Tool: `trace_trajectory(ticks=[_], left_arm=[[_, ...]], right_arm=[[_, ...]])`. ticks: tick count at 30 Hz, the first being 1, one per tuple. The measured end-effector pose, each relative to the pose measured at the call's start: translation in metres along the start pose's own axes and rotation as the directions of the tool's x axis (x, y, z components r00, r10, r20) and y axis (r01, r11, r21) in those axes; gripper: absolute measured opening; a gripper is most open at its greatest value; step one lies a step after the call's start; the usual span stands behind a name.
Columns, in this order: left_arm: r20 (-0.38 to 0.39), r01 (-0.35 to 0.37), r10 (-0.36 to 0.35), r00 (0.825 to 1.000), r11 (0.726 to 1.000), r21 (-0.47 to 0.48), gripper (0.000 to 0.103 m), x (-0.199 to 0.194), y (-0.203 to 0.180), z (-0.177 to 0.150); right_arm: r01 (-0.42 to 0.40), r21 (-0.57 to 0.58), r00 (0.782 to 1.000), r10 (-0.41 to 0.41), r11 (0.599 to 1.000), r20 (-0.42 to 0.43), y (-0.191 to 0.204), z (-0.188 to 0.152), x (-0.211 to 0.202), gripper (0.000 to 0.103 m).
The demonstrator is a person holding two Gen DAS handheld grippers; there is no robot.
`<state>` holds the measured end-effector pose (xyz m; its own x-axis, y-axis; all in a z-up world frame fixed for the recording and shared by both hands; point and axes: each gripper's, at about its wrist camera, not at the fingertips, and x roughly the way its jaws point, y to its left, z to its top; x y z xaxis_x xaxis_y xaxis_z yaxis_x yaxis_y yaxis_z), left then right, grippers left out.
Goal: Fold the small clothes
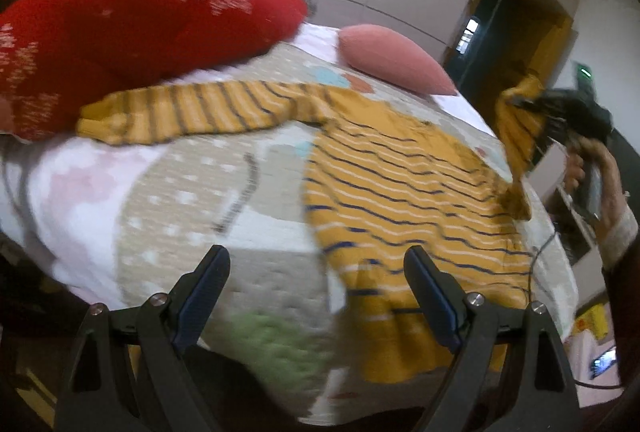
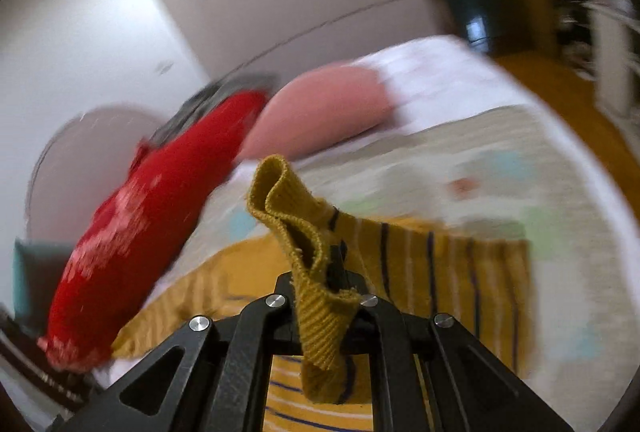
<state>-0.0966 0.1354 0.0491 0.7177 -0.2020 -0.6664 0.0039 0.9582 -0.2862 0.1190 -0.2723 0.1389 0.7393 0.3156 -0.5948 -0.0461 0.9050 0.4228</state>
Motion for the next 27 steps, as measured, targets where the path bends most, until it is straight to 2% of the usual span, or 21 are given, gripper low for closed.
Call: trace_trajectory(ticks=[3,7,10,11,12,13,15,19,21,22,24,25,27], left_arm=[[0.007,-0.024,0.024,1.0,0.999,-0.025,0.088,-0.004,0.025,-0.002],[-0.004,-0.047,0.047,0.999,0.996,-0.075,0.088,-0.006,0.057,-0.007],[-0.016,-0.065,0.063,0.998,0.992,-0.11,0.088,-0.003,0.076,-0.011],[-0.019,-0.065,0.063,0.998,0.99,-0.127,0.088,-0.002,0.082,-0.013],[-0.022,-0.063,0.061,0.998,0.988,-0.141,0.088,-0.001,0.088,-0.013],[-0.025,-0.061,0.058,0.998,0.986,-0.158,0.088,0.0,0.093,-0.014],[-0.027,-0.058,0.054,0.998,0.983,-0.176,0.088,0.0,0.099,-0.016],[-0.036,-0.068,0.063,0.997,0.981,-0.181,0.088,0.0,0.105,-0.016],[-0.038,-0.077,0.071,0.997,0.981,-0.178,0.088,-0.002,0.108,-0.016],[-0.037,-0.079,0.074,0.997,0.981,-0.177,0.088,-0.002,0.109,-0.016],[-0.039,-0.084,0.078,0.996,0.98,-0.178,0.088,0.0,0.115,-0.016],[-0.045,-0.084,0.077,0.996,0.98,-0.183,0.088,0.002,0.118,-0.016],[-0.058,-0.078,0.068,0.996,0.977,-0.198,0.088,0.008,0.123,-0.016]], right_arm=[[-0.043,-0.031,0.991,0.039,0.999,-0.124,0.048,-0.015,0.083,0.008],[-0.047,-0.08,0.968,0.026,0.996,-0.249,0.085,-0.046,0.16,0.008],[-0.068,-0.074,0.946,0.041,0.995,-0.321,0.104,-0.069,0.206,0.011],[-0.066,-0.066,0.942,0.04,0.996,-0.332,0.108,-0.075,0.215,0.016],[-0.079,-0.053,0.936,0.056,0.995,-0.348,0.114,-0.08,0.226,0.026],[-0.098,-0.044,0.93,0.076,0.994,-0.361,0.114,-0.083,0.227,0.032],[-0.129,-0.049,0.92,0.101,0.99,-0.38,0.124,-0.087,0.235,0.05],[-0.209,-0.086,0.895,0.156,0.974,-0.418,0.154,-0.093,0.242,0.054],[-0.236,-0.134,0.906,0.168,0.963,-0.388,0.167,-0.086,0.23,0.055],[-0.223,-0.172,0.918,0.148,0.959,-0.369,0.17,-0.083,0.221,0.056],[-0.129,-0.308,0.944,0.022,0.943,-0.33,0.173,-0.084,0.202,0.066],[-0.119,-0.355,0.945,-0.004,0.927,-0.327,0.173,-0.088,0.195,0.066],[-0.122,-0.411,0.932,-0.039,0.903,-0.361,0.17,-0.103,0.19,0.067]])
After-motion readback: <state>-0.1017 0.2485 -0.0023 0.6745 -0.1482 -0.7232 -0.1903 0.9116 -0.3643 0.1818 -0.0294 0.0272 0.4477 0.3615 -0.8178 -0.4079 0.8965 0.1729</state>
